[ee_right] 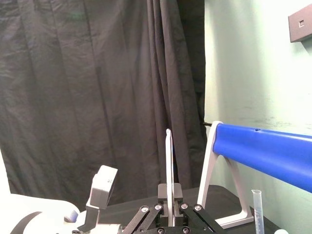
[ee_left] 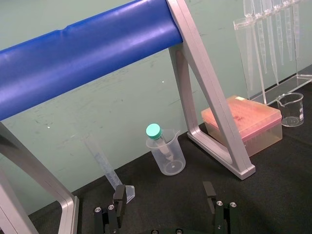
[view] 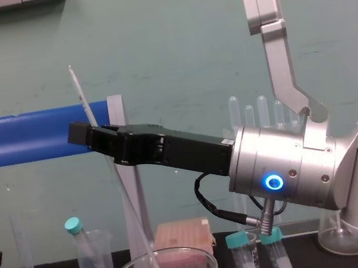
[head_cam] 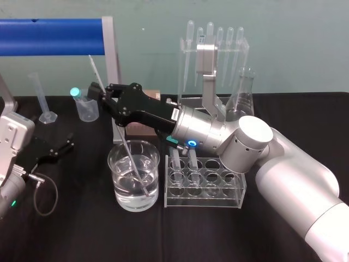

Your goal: Hold the thermometer with one hand and immerse one end into the beaker, then reinsert it into the test tube rack.

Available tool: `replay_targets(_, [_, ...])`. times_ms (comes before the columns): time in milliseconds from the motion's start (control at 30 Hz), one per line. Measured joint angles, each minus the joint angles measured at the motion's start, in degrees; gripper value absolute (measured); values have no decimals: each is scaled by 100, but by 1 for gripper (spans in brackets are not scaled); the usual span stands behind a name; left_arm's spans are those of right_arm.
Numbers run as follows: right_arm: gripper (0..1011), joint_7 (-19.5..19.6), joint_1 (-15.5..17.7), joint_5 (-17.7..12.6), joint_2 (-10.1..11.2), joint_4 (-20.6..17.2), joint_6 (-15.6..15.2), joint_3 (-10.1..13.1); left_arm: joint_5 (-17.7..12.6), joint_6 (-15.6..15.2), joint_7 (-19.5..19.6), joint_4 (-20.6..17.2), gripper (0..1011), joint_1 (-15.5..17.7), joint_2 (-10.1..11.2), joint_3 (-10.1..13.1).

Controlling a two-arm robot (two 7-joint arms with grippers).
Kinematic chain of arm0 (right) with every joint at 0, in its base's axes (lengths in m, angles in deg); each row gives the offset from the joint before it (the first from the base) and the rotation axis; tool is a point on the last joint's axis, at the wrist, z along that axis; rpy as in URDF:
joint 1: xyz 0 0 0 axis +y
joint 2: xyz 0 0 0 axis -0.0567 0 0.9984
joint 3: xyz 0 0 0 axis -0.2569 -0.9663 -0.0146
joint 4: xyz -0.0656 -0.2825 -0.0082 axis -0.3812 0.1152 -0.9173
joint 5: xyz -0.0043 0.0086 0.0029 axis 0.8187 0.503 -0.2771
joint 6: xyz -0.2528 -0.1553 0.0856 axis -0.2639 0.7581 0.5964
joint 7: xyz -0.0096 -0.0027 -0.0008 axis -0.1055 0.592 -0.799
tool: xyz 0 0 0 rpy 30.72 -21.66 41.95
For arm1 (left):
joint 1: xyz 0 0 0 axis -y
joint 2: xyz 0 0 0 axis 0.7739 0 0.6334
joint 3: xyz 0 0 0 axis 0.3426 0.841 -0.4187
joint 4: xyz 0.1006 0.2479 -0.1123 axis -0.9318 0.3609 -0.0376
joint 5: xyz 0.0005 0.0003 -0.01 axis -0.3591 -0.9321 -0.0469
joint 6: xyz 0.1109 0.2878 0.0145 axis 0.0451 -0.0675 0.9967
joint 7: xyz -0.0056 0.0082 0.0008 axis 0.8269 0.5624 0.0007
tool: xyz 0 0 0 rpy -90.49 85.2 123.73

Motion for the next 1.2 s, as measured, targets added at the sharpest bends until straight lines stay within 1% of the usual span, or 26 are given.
replay_targets(1200, [56,1,0,1,0,0,3,0,0,0,0,0,1008,0,0,0])
